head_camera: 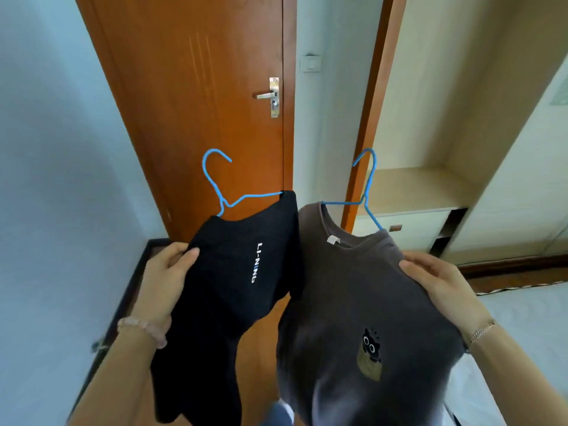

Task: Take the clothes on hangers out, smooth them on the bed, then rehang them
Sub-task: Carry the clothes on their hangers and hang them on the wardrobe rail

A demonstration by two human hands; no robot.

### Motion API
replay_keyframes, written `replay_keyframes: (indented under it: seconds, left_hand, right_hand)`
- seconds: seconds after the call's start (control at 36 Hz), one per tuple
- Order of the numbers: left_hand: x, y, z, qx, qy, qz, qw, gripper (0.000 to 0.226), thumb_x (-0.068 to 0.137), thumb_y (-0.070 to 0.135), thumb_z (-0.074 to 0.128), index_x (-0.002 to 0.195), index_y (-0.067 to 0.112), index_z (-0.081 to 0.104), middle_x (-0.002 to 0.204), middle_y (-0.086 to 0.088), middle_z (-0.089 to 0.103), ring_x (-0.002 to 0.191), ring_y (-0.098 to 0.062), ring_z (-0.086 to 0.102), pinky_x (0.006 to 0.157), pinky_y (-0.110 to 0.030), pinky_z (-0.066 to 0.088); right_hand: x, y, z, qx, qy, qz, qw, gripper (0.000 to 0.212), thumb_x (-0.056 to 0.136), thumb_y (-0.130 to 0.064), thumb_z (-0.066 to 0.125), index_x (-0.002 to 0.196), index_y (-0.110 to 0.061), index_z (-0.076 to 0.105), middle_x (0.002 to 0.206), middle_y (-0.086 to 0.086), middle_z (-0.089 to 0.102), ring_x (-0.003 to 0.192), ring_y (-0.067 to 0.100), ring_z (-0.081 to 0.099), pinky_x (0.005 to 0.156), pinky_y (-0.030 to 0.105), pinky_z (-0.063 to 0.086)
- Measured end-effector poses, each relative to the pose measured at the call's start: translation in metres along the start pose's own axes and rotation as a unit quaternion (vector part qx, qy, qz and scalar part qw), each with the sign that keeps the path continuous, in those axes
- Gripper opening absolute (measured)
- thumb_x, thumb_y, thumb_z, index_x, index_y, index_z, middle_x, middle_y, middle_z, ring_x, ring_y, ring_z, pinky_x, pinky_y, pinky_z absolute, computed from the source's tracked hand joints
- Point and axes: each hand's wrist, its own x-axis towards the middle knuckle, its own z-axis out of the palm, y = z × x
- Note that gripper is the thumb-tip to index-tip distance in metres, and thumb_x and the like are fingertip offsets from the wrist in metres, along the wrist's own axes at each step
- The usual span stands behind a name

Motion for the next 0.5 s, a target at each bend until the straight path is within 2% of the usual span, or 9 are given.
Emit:
replay_keyframes:
  seconds: [0.06, 0.17, 0.22, 0.28, 0.33, 0.42, 0.5]
  left_hand:
    - [0.046, -0.004, 0.032, 0.0, -0.038, -0.004, 0.999, 0.021, 0.09, 0.013, 0.057, 0.072, 0.018, 0.066, 0.07, 0.004, 0.067, 0.078, -0.016, 0.059, 0.076, -0.031, 0.044]
    - [0.124, 0.006, 0.102, 0.01, -0.147, -0.01, 0.989, 0.015, 0.092, 0.01, 0.053, 0.081, 0.003, 0.062, 0.08, -0.011, 0.065, 0.078, -0.018, 0.059, 0.069, -0.027, 0.043]
    - [0.163, 0.015, 0.137, 0.023, -0.197, 0.003, 0.98, 0.014, 0.091, 0.01, 0.054, 0.083, 0.001, 0.062, 0.086, -0.018, 0.067, 0.08, -0.02, 0.061, 0.071, -0.029, 0.043]
    - [0.198, 0.027, 0.172, 0.04, -0.238, 0.025, 0.97, 0.014, 0.091, 0.01, 0.054, 0.086, 0.0, 0.062, 0.087, -0.02, 0.066, 0.08, -0.021, 0.06, 0.07, -0.028, 0.044]
    - [0.228, 0.044, 0.206, 0.047, -0.267, 0.039, 0.962, 0.013, 0.091, 0.008, 0.054, 0.087, -0.002, 0.063, 0.084, -0.019, 0.067, 0.078, -0.019, 0.06, 0.068, -0.024, 0.045]
    - [0.264, 0.068, 0.257, 0.038, -0.317, 0.052, 0.946, 0.013, 0.09, 0.01, 0.056, 0.091, 0.0, 0.065, 0.092, -0.018, 0.069, 0.087, -0.025, 0.064, 0.077, -0.03, 0.046]
    - [0.296, 0.09, 0.309, 0.014, -0.349, 0.043, 0.936, 0.01, 0.09, 0.01, 0.056, 0.089, 0.005, 0.066, 0.093, -0.014, 0.069, 0.088, -0.023, 0.063, 0.079, -0.029, 0.045]
  right_hand:
    - [0.038, 0.004, -0.003, -0.017, 0.015, 0.008, 1.0, 0.023, 0.097, -0.009, 0.056, 0.088, -0.026, 0.07, 0.072, -0.021, 0.075, 0.066, -0.009, 0.065, 0.06, -0.002, 0.047]
    - [0.109, -0.002, -0.016, -0.023, 0.054, 0.032, 0.998, 0.018, 0.097, -0.011, 0.056, 0.103, -0.014, 0.073, 0.085, -0.001, 0.078, 0.074, 0.0, 0.069, 0.062, 0.001, 0.05]
    - [0.14, -0.009, -0.029, -0.012, 0.081, 0.04, 0.996, 0.019, 0.097, -0.01, 0.056, 0.103, -0.014, 0.074, 0.091, 0.005, 0.078, 0.08, 0.004, 0.072, 0.063, 0.003, 0.052]
    - [0.166, -0.018, -0.045, -0.007, 0.107, 0.038, 0.994, 0.025, 0.097, -0.01, 0.057, 0.092, -0.024, 0.077, 0.089, 0.002, 0.079, 0.084, 0.01, 0.073, 0.066, 0.006, 0.054]
    - [0.19, -0.029, -0.065, -0.008, 0.142, 0.035, 0.989, 0.033, 0.096, -0.011, 0.058, 0.081, -0.031, 0.079, 0.083, -0.008, 0.079, 0.076, 0.002, 0.071, 0.066, 0.005, 0.053]
    - [0.227, -0.044, -0.098, -0.003, 0.202, 0.015, 0.979, 0.03, 0.095, -0.01, 0.058, 0.082, -0.03, 0.075, 0.074, -0.015, 0.077, 0.067, -0.007, 0.067, 0.062, 0.001, 0.051]
    - [0.266, -0.05, -0.129, -0.012, 0.242, -0.008, 0.97, 0.025, 0.096, -0.01, 0.058, 0.085, -0.027, 0.072, 0.07, -0.02, 0.075, 0.064, -0.01, 0.065, 0.061, -0.001, 0.049]
